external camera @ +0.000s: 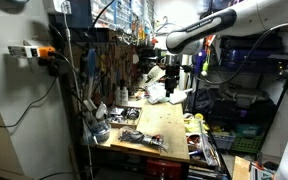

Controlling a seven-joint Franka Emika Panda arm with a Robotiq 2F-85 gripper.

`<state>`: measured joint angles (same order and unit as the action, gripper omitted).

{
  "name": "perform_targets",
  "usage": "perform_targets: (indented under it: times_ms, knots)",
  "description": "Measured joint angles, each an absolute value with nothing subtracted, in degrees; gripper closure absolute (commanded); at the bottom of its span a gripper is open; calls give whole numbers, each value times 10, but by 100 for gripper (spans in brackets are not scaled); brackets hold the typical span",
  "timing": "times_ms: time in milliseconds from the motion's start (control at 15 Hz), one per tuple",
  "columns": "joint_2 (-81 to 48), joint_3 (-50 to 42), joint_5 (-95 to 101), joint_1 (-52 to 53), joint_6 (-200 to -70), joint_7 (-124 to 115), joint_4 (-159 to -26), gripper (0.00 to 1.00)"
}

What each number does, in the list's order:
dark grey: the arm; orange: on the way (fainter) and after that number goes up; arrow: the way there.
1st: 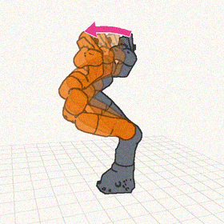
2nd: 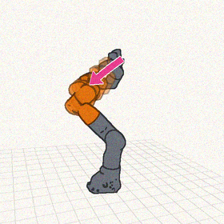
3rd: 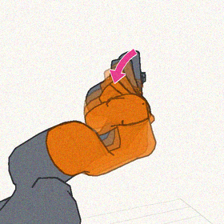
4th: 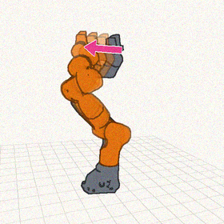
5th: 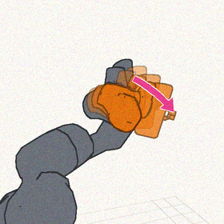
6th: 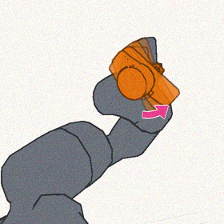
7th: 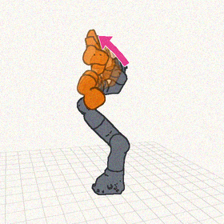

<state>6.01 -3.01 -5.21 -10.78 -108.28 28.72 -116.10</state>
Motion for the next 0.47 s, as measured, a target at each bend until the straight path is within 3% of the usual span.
perform_targets:
  times_ms: [467]
  knots:
    - [185,-30,36,-99,-1028,124,-1254,0]
